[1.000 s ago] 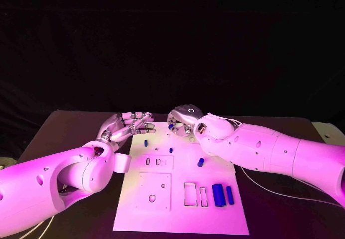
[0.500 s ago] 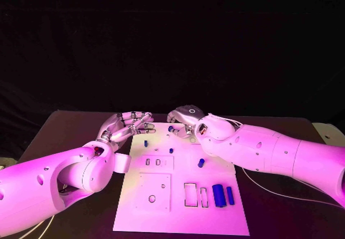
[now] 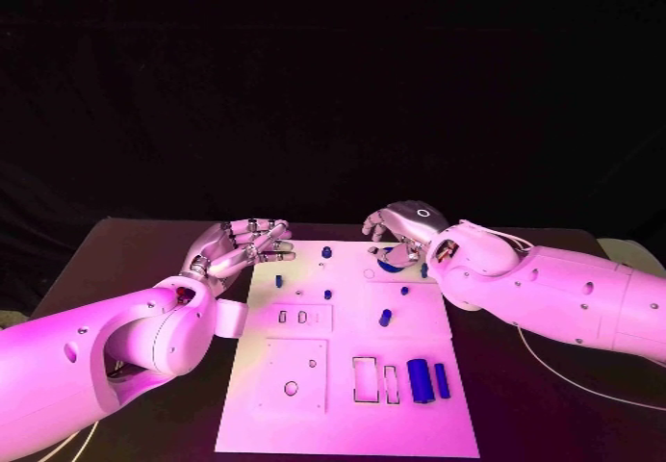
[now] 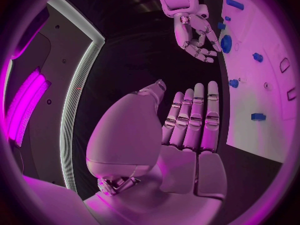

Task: Assemble the parts on the task board

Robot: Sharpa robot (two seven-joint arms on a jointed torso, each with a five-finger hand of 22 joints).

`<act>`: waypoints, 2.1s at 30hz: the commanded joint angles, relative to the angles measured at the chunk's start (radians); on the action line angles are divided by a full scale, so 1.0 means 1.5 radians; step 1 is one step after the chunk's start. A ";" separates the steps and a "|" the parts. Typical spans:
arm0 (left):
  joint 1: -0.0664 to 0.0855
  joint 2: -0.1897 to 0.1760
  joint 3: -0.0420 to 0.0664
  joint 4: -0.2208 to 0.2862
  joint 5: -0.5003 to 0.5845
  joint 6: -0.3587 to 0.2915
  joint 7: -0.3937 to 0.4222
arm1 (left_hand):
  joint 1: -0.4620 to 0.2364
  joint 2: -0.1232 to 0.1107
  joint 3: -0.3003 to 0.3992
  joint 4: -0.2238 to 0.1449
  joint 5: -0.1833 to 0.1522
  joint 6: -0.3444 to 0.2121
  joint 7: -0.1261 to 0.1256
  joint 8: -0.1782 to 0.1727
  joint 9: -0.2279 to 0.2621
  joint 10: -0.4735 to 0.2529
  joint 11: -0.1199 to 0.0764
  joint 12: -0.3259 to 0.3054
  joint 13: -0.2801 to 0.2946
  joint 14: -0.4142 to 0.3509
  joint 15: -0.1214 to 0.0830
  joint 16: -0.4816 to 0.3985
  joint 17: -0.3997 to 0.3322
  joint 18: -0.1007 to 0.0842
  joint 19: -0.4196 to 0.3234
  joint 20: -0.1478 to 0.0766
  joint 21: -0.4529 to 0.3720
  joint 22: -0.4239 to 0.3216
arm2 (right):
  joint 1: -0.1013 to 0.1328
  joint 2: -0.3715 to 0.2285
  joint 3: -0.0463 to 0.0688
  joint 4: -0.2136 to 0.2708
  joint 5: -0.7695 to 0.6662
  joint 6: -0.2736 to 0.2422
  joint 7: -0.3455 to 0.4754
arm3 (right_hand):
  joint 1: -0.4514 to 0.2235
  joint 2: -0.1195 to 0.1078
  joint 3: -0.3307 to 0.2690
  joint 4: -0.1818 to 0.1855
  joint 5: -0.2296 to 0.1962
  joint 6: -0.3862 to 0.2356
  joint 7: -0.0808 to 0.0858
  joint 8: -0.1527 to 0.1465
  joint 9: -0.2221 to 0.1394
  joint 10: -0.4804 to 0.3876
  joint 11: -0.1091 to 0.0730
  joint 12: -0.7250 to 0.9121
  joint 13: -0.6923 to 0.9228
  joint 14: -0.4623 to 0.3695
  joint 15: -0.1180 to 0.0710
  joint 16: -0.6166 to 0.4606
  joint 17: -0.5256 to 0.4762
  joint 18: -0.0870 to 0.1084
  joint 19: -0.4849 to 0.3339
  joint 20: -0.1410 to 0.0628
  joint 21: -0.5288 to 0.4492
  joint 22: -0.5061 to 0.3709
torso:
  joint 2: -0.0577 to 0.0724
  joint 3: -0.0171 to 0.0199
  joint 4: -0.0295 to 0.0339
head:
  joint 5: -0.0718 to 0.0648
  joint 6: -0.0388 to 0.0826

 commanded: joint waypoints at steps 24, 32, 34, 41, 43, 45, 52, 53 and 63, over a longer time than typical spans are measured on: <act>0.001 -0.003 0.000 0.002 0.001 0.019 0.001 | -0.004 -0.002 0.003 0.001 0.002 -0.004 0.009 -0.003 -0.001 -0.002 0.001 -0.004 -0.001 0.001 0.002 -0.003 0.001 0.010 0.005 0.001 -0.002 -0.001 | 0.002 -0.043 0.002 -0.014 0.130 0.157 -0.019 | 0.028 0.016 -0.186 0.092 0.024 -0.085 -0.010 0.064 0.062 0.190 -0.014 0.891 0.884 0.052 -0.013 0.103 0.200 -0.040 0.086 -0.010 0.085 0.151 | 0.000 0.0002 -0.0007 | -0.011 -0.003; 0.001 -0.003 0.000 0.001 0.001 0.016 0.002 | -0.004 -0.001 0.004 0.001 0.002 -0.004 0.009 -0.003 -0.001 -0.001 0.001 -0.006 0.000 0.001 0.002 -0.003 0.002 0.010 0.005 0.001 -0.003 -0.002 | 0.000 -0.032 0.002 -0.027 0.125 0.159 -0.020 | 0.029 0.018 -0.186 0.094 0.024 -0.085 -0.010 0.066 0.062 0.189 -0.014 0.892 0.885 0.052 -0.012 0.104 0.201 -0.040 0.086 -0.010 0.086 0.152 | -0.001 -0.0004 -0.0001 | -0.006 -0.004; 0.001 -0.003 0.000 0.001 0.001 0.015 0.003 | -0.004 -0.001 0.004 0.001 0.002 -0.004 0.009 -0.003 -0.001 -0.001 0.001 -0.006 0.000 0.001 0.002 -0.003 0.002 0.010 0.005 0.001 -0.003 -0.002 | -0.001 -0.030 0.002 -0.029 0.126 0.162 -0.022 | 0.029 0.020 -0.185 0.095 0.025 -0.083 -0.010 0.067 0.063 0.192 -0.014 0.896 0.890 0.052 -0.012 0.105 0.204 -0.041 0.088 -0.009 0.088 0.155 | -0.001 -0.0004 -0.0007 | -0.005 -0.003; 0.001 -0.002 0.000 0.001 0.001 0.015 0.003 | -0.004 -0.001 0.004 0.001 0.002 -0.004 0.009 -0.003 -0.001 -0.001 0.001 -0.006 0.000 0.001 0.002 -0.003 0.002 0.010 0.005 0.001 -0.003 -0.002 | -0.003 -0.025 0.002 -0.034 0.133 0.169 -0.026 | 0.032 0.028 -0.181 0.099 0.028 -0.074 -0.011 0.074 0.064 0.206 -0.014 0.918 0.911 0.054 -0.012 0.109 0.216 -0.045 0.101 -0.008 0.100 0.172 | -0.001 -0.0002 -0.0012 | -0.005 -0.004; 0.001 -0.002 0.000 0.001 0.001 0.015 0.003 | -0.004 -0.001 0.004 0.001 0.002 -0.004 0.009 -0.003 -0.001 -0.001 0.001 -0.006 0.000 0.001 0.002 -0.003 0.002 0.010 0.005 0.001 -0.003 -0.002 | -0.003 -0.025 0.002 -0.035 0.135 0.170 -0.026 | 0.032 0.030 -0.179 0.100 0.029 -0.072 -0.011 0.075 0.064 0.206 -0.014 0.919 0.912 0.054 -0.012 0.110 0.216 -0.045 0.101 -0.008 0.100 0.172 | -0.001 -0.0004 -0.0008 | -0.006 -0.004; 0.001 -0.002 0.000 0.000 0.001 0.015 0.002 | -0.004 0.000 0.005 0.001 0.002 -0.004 0.009 -0.003 -0.001 -0.001 0.001 -0.006 0.000 0.001 0.002 -0.004 0.002 0.010 0.006 0.001 -0.003 -0.002 | -0.003 -0.024 0.002 -0.036 0.137 0.171 -0.026 | 0.032 0.031 -0.178 0.100 0.030 -0.070 -0.011 0.075 0.064 0.207 -0.014 0.920 0.913 0.054 -0.012 0.110 0.217 -0.045 0.101 -0.009 0.100 0.172 | -0.001 -0.0008 -0.0004 | -0.007 -0.005; 0.001 -0.002 0.000 0.000 0.001 0.015 0.001 | -0.004 0.000 0.005 0.001 0.002 -0.004 0.010 -0.004 -0.001 -0.001 0.001 -0.007 0.000 0.001 0.002 -0.004 0.003 0.010 0.006 0.001 -0.003 -0.002 | -0.003 -0.024 0.002 -0.038 0.144 0.179 -0.025 | 0.033 0.038 -0.166 0.104 0.032 -0.042 -0.015 0.077 0.061 0.212 -0.017 0.927 0.920 0.055 -0.016 0.112 0.221 -0.046 0.103 -0.011 0.102 0.175 | -0.001 -0.0003 -0.0008 | -0.006 -0.005; 0.001 -0.002 0.000 0.000 0.001 0.015 0.001 | -0.004 0.000 0.005 0.001 0.002 -0.004 0.010 -0.004 -0.001 -0.001 0.001 -0.007 0.000 0.001 0.002 -0.004 0.003 0.010 0.006 0.001 -0.003 -0.002 | -0.003 -0.024 0.002 -0.038 0.143 0.179 -0.025 | 0.034 0.038 -0.163 0.104 0.032 -0.039 -0.016 0.077 0.060 0.212 -0.018 0.928 0.921 0.055 -0.017 0.112 0.221 -0.046 0.103 -0.012 0.102 0.175 | -0.001 -0.0003 -0.0008 | -0.006 -0.005; 0.001 -0.003 0.000 -0.001 0.001 0.016 0.000 | -0.004 0.000 0.006 0.000 0.002 -0.005 0.010 -0.004 -0.001 -0.002 0.001 -0.008 -0.001 0.001 0.002 -0.004 0.003 0.010 0.006 0.001 -0.004 -0.003 | -0.005 -0.025 0.002 -0.020 0.087 0.105 -0.011 | 0.065 0.044 -0.102 0.078 0.015 0.019 -0.033 0.072 0.053 0.220 -0.033 0.938 0.932 0.056 -0.029 0.114 0.229 -0.046 0.103 -0.022 0.102 0.175 | -0.001 -0.0002 -0.0008 | -0.006 -0.005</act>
